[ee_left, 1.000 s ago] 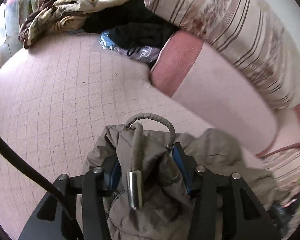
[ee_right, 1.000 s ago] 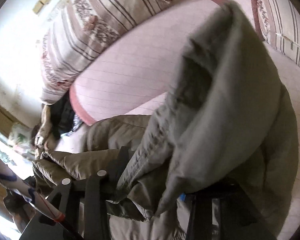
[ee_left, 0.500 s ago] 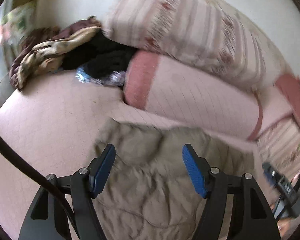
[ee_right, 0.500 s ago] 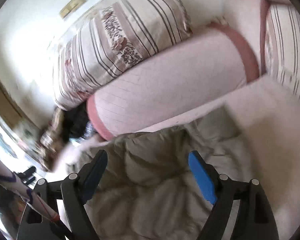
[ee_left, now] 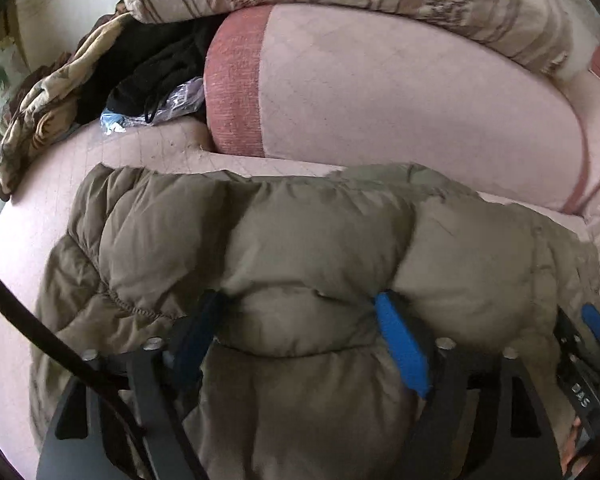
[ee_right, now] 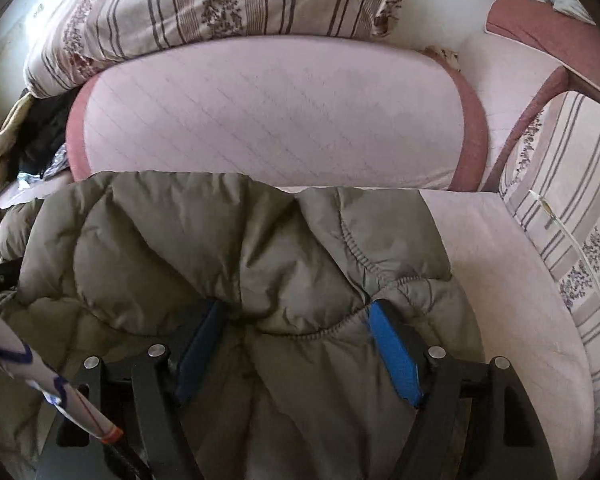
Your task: Fold large clothes
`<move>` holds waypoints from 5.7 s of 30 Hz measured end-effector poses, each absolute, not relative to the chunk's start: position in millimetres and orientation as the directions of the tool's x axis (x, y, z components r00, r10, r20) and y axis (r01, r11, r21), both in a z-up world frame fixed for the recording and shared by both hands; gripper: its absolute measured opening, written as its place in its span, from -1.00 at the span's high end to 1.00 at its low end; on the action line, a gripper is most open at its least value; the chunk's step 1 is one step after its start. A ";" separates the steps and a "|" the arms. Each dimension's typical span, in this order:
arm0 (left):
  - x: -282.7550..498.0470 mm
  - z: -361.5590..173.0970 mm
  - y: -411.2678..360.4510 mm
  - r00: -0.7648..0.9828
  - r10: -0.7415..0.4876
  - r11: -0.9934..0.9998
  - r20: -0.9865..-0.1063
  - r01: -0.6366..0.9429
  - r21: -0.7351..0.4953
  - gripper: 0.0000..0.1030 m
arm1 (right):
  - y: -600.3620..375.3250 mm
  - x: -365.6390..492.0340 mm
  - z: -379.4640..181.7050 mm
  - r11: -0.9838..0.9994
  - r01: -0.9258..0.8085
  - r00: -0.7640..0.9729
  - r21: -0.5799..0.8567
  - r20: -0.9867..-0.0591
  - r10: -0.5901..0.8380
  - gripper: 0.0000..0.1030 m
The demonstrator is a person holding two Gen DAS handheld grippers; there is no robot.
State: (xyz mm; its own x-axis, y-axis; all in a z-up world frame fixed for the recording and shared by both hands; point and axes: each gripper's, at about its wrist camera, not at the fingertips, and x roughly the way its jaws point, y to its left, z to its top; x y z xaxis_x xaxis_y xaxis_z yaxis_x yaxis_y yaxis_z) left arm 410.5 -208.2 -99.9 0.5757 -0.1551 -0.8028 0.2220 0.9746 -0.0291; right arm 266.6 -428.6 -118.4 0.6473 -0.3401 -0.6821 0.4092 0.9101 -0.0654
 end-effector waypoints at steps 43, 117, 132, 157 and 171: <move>240.0 -48.5 50.0 0.659 -0.073 0.996 -0.748 0.016 -0.083 -0.72 | -361.5 -30.8 -132.1 0.812 0.575 0.661 0.098 -0.640 -0.391 -0.66; 284.9 -97.6 48.8 0.370 -0.515 0.848 -0.773 0.088 -0.523 -0.23 | -414.8 22.4 -205.9 0.465 0.420 0.814 0.779 -0.550 0.188 -0.24; 258.7 -33.6 96.6 0.569 -0.328 0.939 -0.754 0.108 -0.327 -0.29 | -412.2 -62.9 -132.8 0.749 0.569 0.706 0.338 -0.668 -0.235 -0.58; 418.8 -117.5 -71.6 0.525 -0.169 0.985 -0.834 0.116 -0.127 -0.60 | -440.0 271.6 -141.5 0.864 0.464 0.651 0.199 -0.738 -0.179 -0.62; 341.7 -56.9 -3.5 0.611 -0.174 0.984 -0.772 0.080 -0.159 -0.63 | -398.2 158.9 -79.5 0.883 0.453 0.698 0.123 -0.664 -0.266 -0.63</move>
